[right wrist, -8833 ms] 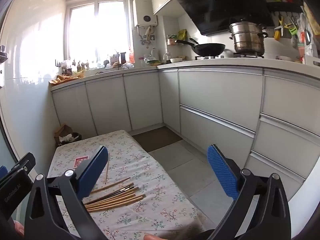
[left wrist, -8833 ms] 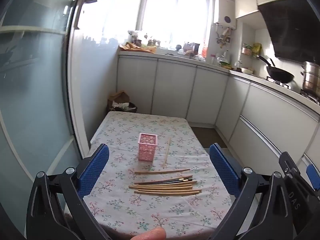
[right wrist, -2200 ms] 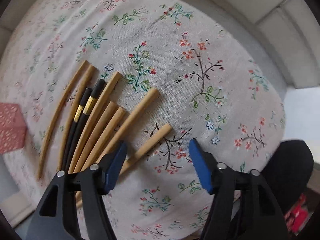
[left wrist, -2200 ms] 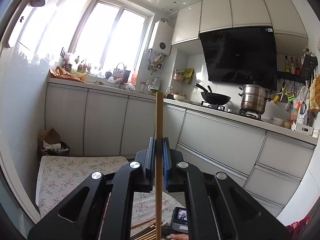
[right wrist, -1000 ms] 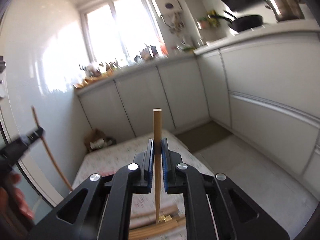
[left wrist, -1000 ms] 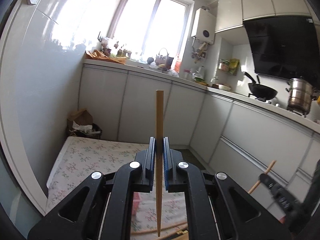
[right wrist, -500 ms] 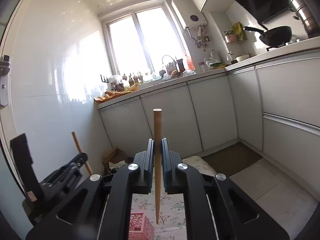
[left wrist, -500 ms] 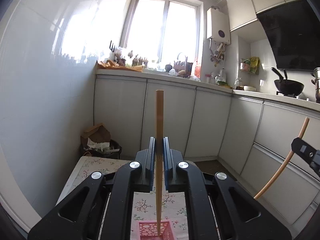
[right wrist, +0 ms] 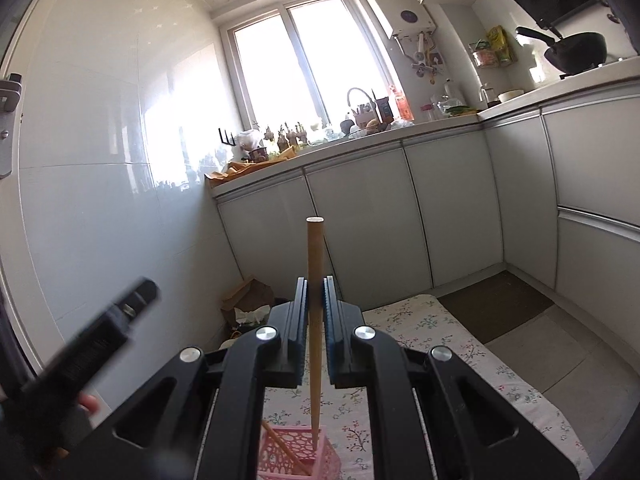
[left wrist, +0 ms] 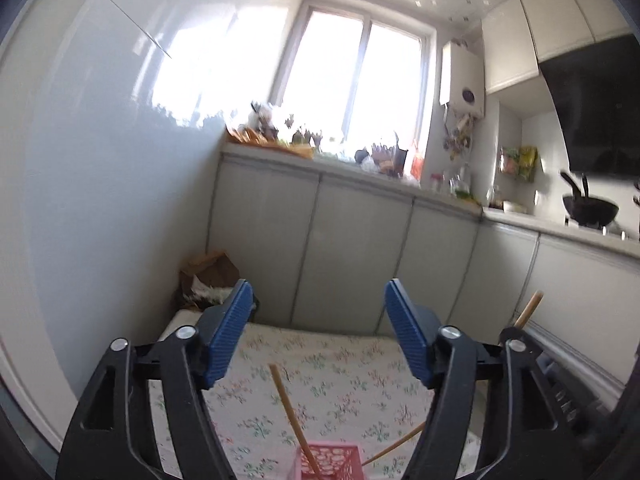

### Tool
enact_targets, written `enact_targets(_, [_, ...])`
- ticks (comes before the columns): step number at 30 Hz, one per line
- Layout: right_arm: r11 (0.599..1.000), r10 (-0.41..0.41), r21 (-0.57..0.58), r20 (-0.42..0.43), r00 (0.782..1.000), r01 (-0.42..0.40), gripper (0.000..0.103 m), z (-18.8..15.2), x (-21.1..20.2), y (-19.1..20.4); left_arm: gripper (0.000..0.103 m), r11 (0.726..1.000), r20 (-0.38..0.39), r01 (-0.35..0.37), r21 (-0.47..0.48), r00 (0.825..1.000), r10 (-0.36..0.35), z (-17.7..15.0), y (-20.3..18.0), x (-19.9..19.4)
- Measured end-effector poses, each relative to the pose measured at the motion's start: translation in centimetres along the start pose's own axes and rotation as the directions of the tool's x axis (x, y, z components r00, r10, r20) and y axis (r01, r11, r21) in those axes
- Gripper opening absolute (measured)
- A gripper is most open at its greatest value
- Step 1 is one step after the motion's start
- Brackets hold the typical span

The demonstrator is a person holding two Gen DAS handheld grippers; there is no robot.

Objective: Organize utensils
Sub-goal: 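Drop both chopsticks into the pink holder from the left and right tools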

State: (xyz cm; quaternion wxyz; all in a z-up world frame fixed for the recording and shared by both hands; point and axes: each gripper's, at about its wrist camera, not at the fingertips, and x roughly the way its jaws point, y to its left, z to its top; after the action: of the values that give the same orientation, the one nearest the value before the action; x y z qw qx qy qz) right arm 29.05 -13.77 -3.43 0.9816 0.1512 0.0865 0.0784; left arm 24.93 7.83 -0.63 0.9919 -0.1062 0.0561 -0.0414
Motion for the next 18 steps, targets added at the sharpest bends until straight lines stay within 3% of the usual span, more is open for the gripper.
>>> enact_targets(1, [1.0,0.004,-0.004,0.0,1.0,-0.004,0.008,0.0,0.0,0.3,0.077,1.0,0.025,-0.017,-0.013,1.0,0.017,0.7,0.4,-0.8])
enact_targets(4, [1.0,0.009,-0.021,0.002,1.0,-0.009,0.008,-0.3,0.3,1.1,0.078,0.999,0.067,-0.032,-0.042,0.997,0.035,2.2,1.5,-2.4])
enact_targets(11, [0.999,0.019,-0.05,-0.055,0.998,-0.022,0.01,-2.0,2.0,2.7,0.083,0.997,0.083,-0.048,-0.062,0.995,0.053,3.0,2.5,-3.5])
enact_targets(13, [0.998,0.007,-0.057,-0.066,0.998,-0.011,0.023,-2.4,2.1,3.0,0.084,0.997,0.079,-0.056,-0.06,0.995,0.06,3.1,2.5,-3.5])
enact_targets(15, [0.998,-0.007,-0.063,-0.064,0.998,0.003,0.029,-2.3,1.9,3.0,0.085,0.996,0.085,-0.058,-0.067,0.994,0.063,3.3,2.6,-3.6])
enact_targets(18, [0.997,-0.03,-0.078,-0.047,0.998,0.026,0.032,-1.5,1.0,3.0,0.087,0.996,0.09,-0.06,-0.069,0.994,0.066,3.5,2.5,-3.9])
